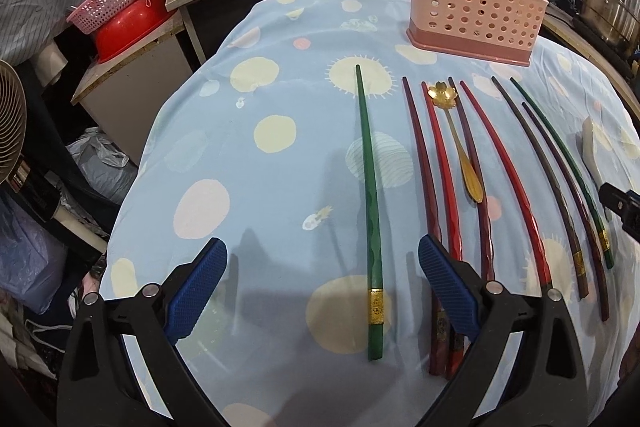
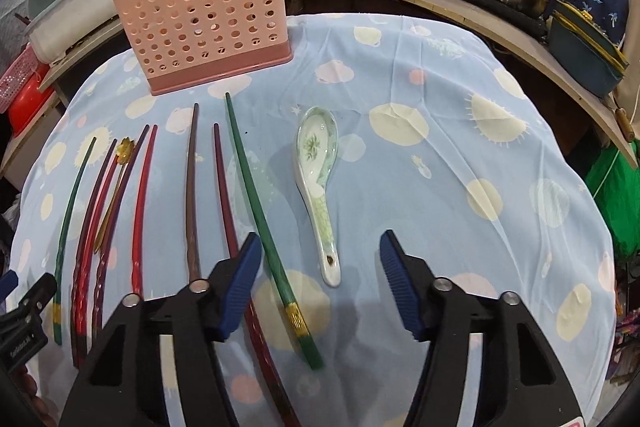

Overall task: Organize utensils
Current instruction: 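Move the left tool to the green chopstick while the right tool approaches the white ceramic spoon, then close the left tool on the green chopstick while the right tool grips the white spoon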

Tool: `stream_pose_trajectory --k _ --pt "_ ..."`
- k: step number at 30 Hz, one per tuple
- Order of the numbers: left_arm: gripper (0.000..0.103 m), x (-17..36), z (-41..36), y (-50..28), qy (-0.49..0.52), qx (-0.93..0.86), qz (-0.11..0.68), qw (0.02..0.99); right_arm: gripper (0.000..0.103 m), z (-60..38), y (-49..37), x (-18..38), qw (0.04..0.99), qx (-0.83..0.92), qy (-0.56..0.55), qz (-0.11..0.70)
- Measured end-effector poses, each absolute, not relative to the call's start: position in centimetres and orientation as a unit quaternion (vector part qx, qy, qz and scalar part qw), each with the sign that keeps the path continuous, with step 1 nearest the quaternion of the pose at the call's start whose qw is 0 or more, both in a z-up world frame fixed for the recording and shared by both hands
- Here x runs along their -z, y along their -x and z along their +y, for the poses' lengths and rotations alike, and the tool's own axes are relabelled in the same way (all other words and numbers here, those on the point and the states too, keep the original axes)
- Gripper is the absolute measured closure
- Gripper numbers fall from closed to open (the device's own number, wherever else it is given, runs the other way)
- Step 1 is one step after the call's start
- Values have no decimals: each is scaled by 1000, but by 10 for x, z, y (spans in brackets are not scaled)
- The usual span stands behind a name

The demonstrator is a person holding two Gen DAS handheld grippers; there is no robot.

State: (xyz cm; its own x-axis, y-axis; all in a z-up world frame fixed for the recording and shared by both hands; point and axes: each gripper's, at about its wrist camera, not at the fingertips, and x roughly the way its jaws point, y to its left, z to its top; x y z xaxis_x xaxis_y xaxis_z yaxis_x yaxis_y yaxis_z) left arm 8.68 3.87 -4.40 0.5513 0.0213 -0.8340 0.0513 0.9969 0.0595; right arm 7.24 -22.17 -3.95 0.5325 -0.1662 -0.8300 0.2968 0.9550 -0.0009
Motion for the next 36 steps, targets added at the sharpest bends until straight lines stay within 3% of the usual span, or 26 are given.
stream_pose_trajectory --k 8,13,17,36 --pt "15 53 39 -95 -36 8 486 873 73 -225 -96 54 867 123 -80 476" --pt "17 57 39 -98 -35 10 490 871 78 -224 -99 56 871 118 -72 471" --pt "20 60 43 -97 -29 11 495 868 91 -224 -95 56 872 111 -78 470" --pt "63 56 43 -63 -9 61 500 864 92 -219 -55 45 871 98 -91 472"
